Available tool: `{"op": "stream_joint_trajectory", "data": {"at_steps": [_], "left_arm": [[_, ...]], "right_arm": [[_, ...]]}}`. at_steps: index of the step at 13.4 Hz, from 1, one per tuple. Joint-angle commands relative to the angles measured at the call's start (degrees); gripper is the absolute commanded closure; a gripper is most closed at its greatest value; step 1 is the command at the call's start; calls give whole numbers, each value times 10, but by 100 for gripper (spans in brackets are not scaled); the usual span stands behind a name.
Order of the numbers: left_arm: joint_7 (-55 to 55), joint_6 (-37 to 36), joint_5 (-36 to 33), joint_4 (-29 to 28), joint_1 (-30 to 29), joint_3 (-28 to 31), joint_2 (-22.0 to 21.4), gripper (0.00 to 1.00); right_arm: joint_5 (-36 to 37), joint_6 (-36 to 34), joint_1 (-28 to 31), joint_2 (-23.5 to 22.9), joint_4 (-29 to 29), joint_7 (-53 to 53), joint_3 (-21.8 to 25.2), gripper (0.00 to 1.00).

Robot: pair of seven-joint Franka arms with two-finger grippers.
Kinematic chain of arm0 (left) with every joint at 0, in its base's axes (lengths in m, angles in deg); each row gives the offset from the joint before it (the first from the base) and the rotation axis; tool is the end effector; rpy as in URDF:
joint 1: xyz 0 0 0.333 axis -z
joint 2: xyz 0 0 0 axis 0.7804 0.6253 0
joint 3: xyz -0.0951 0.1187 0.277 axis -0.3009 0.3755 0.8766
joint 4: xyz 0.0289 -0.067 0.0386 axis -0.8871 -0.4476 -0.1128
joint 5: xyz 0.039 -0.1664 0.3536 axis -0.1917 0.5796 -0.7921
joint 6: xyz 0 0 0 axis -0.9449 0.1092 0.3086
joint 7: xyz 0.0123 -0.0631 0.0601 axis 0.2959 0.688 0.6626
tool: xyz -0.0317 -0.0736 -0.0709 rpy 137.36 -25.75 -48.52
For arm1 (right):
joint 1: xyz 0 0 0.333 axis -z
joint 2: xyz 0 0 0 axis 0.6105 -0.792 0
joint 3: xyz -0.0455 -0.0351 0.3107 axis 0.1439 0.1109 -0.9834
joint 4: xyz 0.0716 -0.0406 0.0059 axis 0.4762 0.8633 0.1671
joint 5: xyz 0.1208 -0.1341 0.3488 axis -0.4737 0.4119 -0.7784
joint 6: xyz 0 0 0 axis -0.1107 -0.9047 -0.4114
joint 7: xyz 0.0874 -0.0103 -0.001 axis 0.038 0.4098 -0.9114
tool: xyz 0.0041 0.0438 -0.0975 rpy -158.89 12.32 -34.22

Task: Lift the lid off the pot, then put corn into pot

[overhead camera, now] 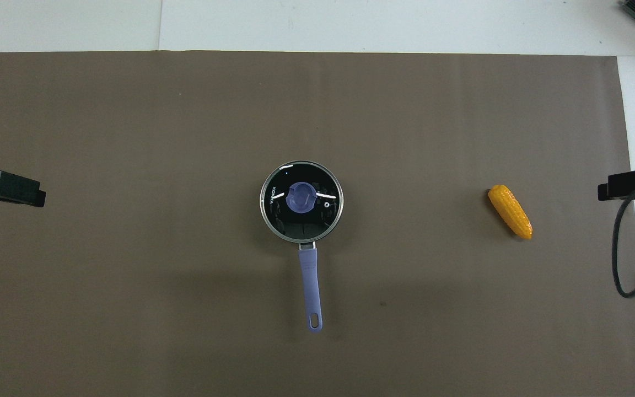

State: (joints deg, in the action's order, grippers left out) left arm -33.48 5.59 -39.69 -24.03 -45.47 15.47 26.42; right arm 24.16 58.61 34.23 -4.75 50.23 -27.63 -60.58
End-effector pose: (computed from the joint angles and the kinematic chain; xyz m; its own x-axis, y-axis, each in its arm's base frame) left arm 0.5316 -0.0386 0.6454 0.9915 -0.1268 -0.0308 -0.1260 -0.9917 0.0262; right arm 0.5214 -0.0270 0.6583 0.9953 -0.0858 0.0459 -0.0842 -0.9958 -0.0361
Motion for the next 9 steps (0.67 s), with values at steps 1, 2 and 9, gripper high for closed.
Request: {"op": "stream_joint_trajectory", "data": {"at_steps": [1,2,9], "left_arm": [[-6,13,-7,-18,13,6,-12,0],[-7,13,-7,-18,12,6,-12,0],[-3,13,-7,-22,12,6,-13,0]], "right_arm": [[-1,-8,1,8,3,-9,-1,0],[2,-7,1,8,3,-8,-1,0],[3,-8,-4,9,5,-11,-1,0]]}}
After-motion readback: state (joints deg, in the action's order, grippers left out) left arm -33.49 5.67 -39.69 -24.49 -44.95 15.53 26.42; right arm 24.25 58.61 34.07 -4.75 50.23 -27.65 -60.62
